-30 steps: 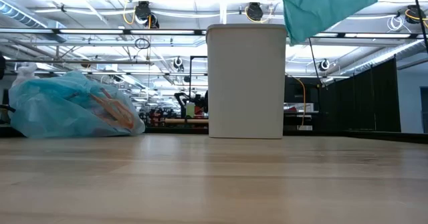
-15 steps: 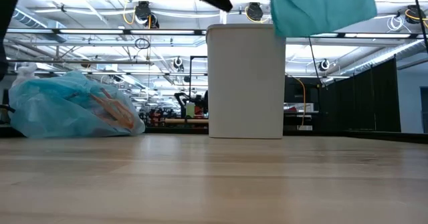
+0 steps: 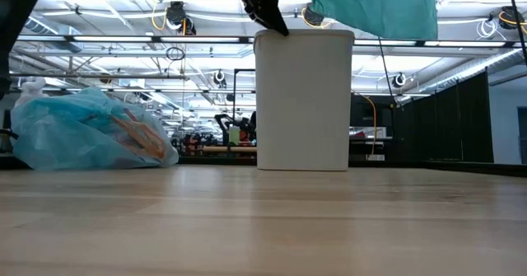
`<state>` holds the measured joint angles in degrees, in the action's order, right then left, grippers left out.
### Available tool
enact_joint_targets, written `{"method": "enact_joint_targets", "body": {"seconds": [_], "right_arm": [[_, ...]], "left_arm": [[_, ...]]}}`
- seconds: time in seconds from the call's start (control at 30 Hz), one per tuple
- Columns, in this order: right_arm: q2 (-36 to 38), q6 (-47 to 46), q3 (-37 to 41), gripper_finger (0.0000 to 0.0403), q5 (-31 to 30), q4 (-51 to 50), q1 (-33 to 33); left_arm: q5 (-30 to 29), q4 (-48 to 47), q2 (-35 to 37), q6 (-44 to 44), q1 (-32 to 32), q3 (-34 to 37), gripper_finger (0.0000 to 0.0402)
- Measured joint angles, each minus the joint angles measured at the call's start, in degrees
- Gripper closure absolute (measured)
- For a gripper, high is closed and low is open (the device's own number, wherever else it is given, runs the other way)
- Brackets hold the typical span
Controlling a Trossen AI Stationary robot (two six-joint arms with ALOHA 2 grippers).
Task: Place trash/remove bag and relplace
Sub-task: Insert the new blue trash bag into the white trash bin
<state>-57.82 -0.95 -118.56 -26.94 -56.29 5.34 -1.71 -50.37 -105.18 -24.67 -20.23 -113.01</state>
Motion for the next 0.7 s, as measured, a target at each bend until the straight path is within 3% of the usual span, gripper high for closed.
{"method": "enact_joint_targets", "body": {"seconds": [0.13,0.4,0.7], "right_arm": [[0.1,0.1,0.0,0.0403,0.0,0.0,0.0],[0.7,0.5,0.0,0.0403,0.0,0.0,0.0],[1.3,1.5,-1.0,0.0403,0.0,-0.1,0.0]], "left_arm": [[0.1,-0.4,-0.6,-0.1,-0.4,0.0,0.0269],[2.1,-2.0,-0.3,0.4,-0.5,0.0,0.0386],[3.5,-7.7,1.5,9.1,1.3,-1.3,0.0391]]}}
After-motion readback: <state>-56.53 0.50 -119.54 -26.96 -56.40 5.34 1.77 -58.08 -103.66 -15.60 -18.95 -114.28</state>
